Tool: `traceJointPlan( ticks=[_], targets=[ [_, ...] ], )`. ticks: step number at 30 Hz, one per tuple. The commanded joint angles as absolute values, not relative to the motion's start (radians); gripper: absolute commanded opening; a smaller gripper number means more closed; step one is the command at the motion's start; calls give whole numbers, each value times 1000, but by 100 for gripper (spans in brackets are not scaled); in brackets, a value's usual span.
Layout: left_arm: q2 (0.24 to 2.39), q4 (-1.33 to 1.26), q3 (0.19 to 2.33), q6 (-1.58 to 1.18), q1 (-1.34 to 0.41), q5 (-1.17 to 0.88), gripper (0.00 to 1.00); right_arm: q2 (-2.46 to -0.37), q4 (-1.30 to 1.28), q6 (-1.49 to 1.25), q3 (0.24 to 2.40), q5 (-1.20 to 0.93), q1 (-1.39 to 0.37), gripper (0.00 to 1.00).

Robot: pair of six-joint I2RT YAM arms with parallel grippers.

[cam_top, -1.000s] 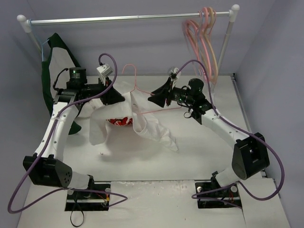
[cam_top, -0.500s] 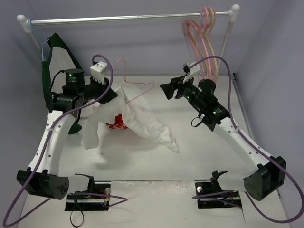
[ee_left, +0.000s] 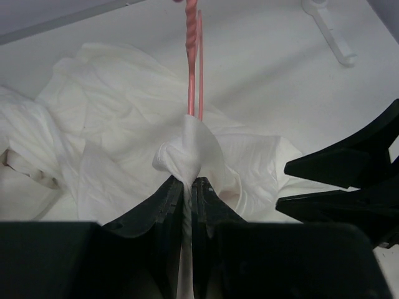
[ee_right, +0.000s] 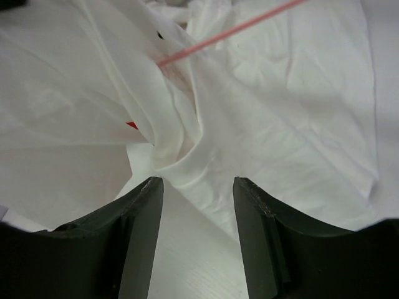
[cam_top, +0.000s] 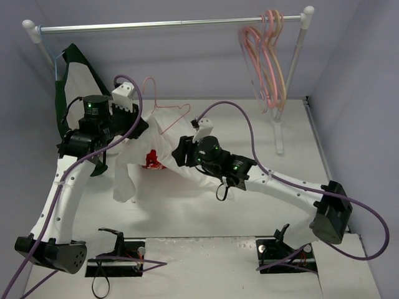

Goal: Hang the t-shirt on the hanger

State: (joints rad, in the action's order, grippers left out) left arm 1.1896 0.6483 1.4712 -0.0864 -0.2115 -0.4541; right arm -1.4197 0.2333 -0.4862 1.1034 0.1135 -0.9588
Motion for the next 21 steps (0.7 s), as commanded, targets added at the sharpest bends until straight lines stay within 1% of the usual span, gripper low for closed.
traceJointPlan(
  ticks=[1,9,15,21],
  targets=[
    [1158,591,1482,-126,-222,-411,0,-1468,216,-653,1202,293,-995,49],
    [1158,592,1468,-141,-264,-385,0,-1551,181,-753,1285,345,-1042,47],
    [1154,592,1463,-138,-296,-357,0,-1612,83,-791,1353,393,-1052,46],
    [1155,592,1476,-130,-305,-350,0,-1664,6,-825,1388,390,-1060,43]
  ],
)
